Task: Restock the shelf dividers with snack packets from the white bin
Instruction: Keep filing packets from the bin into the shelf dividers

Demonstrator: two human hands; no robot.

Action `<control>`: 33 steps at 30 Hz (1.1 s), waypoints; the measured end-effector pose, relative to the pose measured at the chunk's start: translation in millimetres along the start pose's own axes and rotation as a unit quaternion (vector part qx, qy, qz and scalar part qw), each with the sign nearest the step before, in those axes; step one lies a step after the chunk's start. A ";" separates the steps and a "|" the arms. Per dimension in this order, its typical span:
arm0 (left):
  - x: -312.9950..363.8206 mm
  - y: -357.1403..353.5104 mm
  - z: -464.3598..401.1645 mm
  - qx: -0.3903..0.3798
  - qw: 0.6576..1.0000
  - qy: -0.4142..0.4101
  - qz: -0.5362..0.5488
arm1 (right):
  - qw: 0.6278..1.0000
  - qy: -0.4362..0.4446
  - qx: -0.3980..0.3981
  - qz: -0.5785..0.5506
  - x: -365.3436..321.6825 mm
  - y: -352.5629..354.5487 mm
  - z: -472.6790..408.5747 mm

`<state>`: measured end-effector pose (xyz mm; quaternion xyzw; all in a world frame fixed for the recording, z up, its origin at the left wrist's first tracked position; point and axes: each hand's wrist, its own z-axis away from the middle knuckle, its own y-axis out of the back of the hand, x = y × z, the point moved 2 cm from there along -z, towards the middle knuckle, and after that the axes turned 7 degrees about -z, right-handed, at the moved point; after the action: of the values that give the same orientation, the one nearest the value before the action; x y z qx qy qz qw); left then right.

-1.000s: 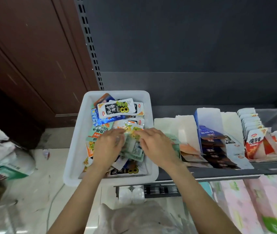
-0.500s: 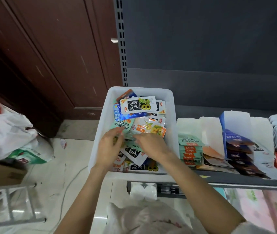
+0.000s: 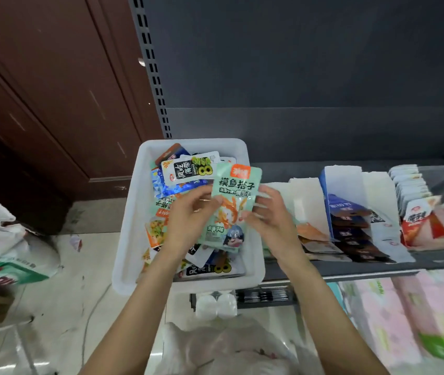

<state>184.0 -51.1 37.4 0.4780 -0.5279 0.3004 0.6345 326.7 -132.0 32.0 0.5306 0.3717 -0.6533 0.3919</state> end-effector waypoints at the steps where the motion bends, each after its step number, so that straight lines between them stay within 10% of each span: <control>1: 7.3 -6.9 -4.2 -0.022 0.998 -0.046 -0.043 | 0.996 0.065 0.029 0.051 -11.7 11.5 2.2; 10: 41.4 -87.3 -29.3 -0.075 0.955 -0.267 -0.103 | 0.848 0.308 0.173 0.396 -59.1 101.2 13.5; 20: -16.6 -104.9 -29.1 -0.115 0.902 -0.250 -0.334 | 0.815 0.241 0.092 0.518 2.8 98.5 0.3; 26: -35.6 -87.4 -25.2 -0.144 0.867 -0.245 -0.409 | 0.729 0.179 0.013 0.660 28.9 79.5 -17.5; 33: -56.1 -10.8 -6.3 0.047 0.918 -0.168 -0.355 | 0.847 0.250 0.071 0.465 -3.5 46.5 -6.6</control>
<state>181.2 -42.3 -19.4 0.7069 -0.4071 -0.0045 0.5783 372.0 -145.0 31.1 0.8127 0.1198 -0.2647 0.5051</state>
